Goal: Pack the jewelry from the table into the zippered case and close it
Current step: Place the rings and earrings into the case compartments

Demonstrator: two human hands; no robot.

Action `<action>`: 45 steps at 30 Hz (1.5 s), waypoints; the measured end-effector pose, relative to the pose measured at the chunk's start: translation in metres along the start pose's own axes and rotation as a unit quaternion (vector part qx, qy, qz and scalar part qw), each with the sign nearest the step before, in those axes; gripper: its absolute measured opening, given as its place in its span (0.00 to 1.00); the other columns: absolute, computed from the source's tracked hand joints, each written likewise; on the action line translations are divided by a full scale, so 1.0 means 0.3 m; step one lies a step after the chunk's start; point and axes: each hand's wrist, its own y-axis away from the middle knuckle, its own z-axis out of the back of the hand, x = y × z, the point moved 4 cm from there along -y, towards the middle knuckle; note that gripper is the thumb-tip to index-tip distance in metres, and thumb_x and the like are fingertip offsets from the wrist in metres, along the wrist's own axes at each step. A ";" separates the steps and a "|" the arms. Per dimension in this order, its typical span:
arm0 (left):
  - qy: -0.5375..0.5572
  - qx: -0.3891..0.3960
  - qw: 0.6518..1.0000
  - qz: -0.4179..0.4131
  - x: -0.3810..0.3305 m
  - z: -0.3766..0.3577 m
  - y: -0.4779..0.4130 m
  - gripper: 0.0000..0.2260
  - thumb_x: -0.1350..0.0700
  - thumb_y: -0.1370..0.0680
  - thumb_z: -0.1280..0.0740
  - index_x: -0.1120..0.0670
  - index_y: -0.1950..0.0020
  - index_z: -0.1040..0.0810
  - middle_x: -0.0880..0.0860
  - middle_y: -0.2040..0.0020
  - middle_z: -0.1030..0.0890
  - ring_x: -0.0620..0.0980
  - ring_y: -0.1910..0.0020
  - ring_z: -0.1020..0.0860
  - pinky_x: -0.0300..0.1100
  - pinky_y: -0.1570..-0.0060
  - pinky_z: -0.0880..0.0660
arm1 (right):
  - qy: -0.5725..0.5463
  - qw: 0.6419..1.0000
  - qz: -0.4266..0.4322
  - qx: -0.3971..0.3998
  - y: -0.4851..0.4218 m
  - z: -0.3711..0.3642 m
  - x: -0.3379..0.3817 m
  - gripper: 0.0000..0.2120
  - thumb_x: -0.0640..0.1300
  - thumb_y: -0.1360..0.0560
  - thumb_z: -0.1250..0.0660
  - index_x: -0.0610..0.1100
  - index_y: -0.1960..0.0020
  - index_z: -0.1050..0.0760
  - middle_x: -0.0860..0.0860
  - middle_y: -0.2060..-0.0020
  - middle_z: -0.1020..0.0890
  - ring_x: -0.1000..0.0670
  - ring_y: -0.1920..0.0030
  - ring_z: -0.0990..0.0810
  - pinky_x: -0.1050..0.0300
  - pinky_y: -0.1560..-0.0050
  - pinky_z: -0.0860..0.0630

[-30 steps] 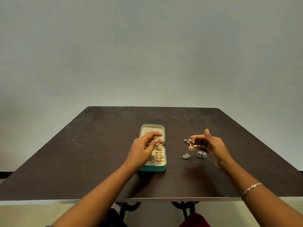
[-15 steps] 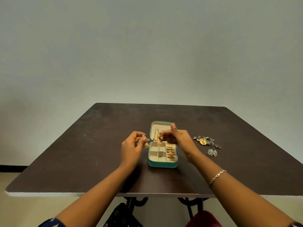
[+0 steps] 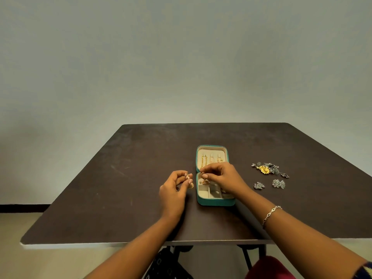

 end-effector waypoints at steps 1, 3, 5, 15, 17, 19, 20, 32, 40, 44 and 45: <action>0.001 -0.002 1.000 0.002 0.004 0.001 -0.001 0.09 0.64 0.26 0.34 0.50 0.51 0.24 0.44 0.57 0.19 0.38 0.55 0.20 0.29 0.56 0.24 | 0.011 1.000 0.001 -0.008 -0.004 -0.002 0.002 0.08 0.38 0.29 0.31 0.42 0.49 0.19 0.50 0.54 0.17 0.59 0.54 0.22 0.73 0.55 0.28; 0.002 -0.007 1.000 0.005 0.009 0.003 -0.003 0.09 0.64 0.25 0.34 0.49 0.53 0.24 0.45 0.57 0.18 0.38 0.57 0.19 0.29 0.58 0.24 | 0.026 0.999 -0.002 -0.028 -0.010 -0.002 0.007 0.07 0.38 0.29 0.30 0.43 0.51 0.19 0.51 0.56 0.17 0.60 0.55 0.22 0.74 0.57 0.28; 0.009 -0.008 1.000 0.010 0.013 0.002 -0.005 0.10 0.64 0.25 0.34 0.48 0.53 0.24 0.47 0.57 0.17 0.39 0.57 0.19 0.30 0.58 0.24 | 0.034 0.999 -0.004 -0.029 -0.013 -0.006 0.009 0.06 0.38 0.29 0.30 0.43 0.52 0.19 0.50 0.56 0.17 0.58 0.55 0.21 0.73 0.56 0.28; 0.002 0.004 1.000 0.000 0.023 -0.004 -0.009 0.12 0.65 0.24 0.37 0.48 0.48 0.23 0.49 0.55 0.18 0.44 0.53 0.19 0.41 0.52 0.22 | 0.123 0.992 -0.018 -0.012 -0.048 -0.028 0.025 0.06 0.40 0.28 0.32 0.41 0.52 0.19 0.46 0.54 0.17 0.54 0.58 0.24 0.63 0.59 0.29; 0.014 0.010 1.000 0.001 0.020 -0.006 -0.008 0.14 0.66 0.23 0.38 0.48 0.46 0.24 0.50 0.54 0.18 0.42 0.54 0.19 0.38 0.52 0.22 | 0.135 0.990 -0.009 -0.036 -0.052 -0.021 0.027 0.05 0.40 0.28 0.32 0.41 0.53 0.19 0.46 0.55 0.17 0.54 0.59 0.24 0.63 0.60 0.30; 0.020 0.015 1.000 -0.008 0.009 -0.007 -0.004 0.15 0.66 0.23 0.38 0.48 0.43 0.26 0.50 0.55 0.18 0.40 0.55 0.20 0.31 0.54 0.24 | 0.119 0.991 0.017 -0.061 -0.052 -0.011 0.039 0.05 0.38 0.27 0.33 0.42 0.53 0.19 0.47 0.55 0.17 0.55 0.59 0.24 0.66 0.59 0.29; 0.019 0.017 1.000 -0.016 0.004 -0.008 -0.004 0.15 0.66 0.23 0.38 0.47 0.42 0.27 0.50 0.57 0.18 0.40 0.56 0.20 0.30 0.56 0.24 | 0.097 0.993 0.036 -0.058 -0.052 -0.007 0.051 0.06 0.37 0.27 0.33 0.42 0.53 0.19 0.47 0.55 0.17 0.57 0.59 0.24 0.70 0.59 0.30; 0.075 0.055 0.996 -0.012 -0.009 -0.022 -0.021 0.14 0.64 0.22 0.39 0.48 0.42 0.29 0.57 0.62 0.20 0.49 0.63 0.22 0.38 0.63 0.25 | 0.024 0.991 0.115 0.070 -0.029 -0.036 0.112 0.04 0.33 0.29 0.31 0.39 0.56 0.20 0.46 0.62 0.17 0.52 0.59 0.18 0.56 0.53 0.20; 0.029 0.083 0.996 -0.008 -0.018 -0.034 -0.045 0.10 0.66 0.27 0.34 0.52 0.51 0.24 0.48 0.53 0.21 0.44 0.54 0.23 0.37 0.55 0.24 | -0.017 1.000 0.006 -0.005 -0.028 0.044 0.067 0.07 0.35 0.30 0.30 0.46 0.60 0.20 0.51 0.63 0.18 0.54 0.62 0.19 0.62 0.58 0.21; -0.058 0.081 0.994 -0.035 0.004 -0.031 -0.034 0.11 0.64 0.26 0.34 0.47 0.53 0.26 0.42 0.53 0.24 0.44 0.51 0.25 0.34 0.57 0.27 | 0.026 0.999 -0.030 -0.013 -0.034 0.045 0.052 0.07 0.33 0.29 0.32 0.44 0.57 0.19 0.49 0.63 0.17 0.61 0.69 0.21 0.71 0.67 0.26; -0.072 0.087 0.993 -0.041 0.004 -0.033 -0.031 0.11 0.63 0.26 0.34 0.46 0.52 0.26 0.40 0.53 0.25 0.43 0.50 0.26 0.32 0.57 0.29 | 0.031 0.999 -0.038 -0.014 -0.034 0.043 0.050 0.07 0.33 0.29 0.33 0.43 0.56 0.19 0.48 0.63 0.17 0.62 0.71 0.21 0.72 0.68 0.27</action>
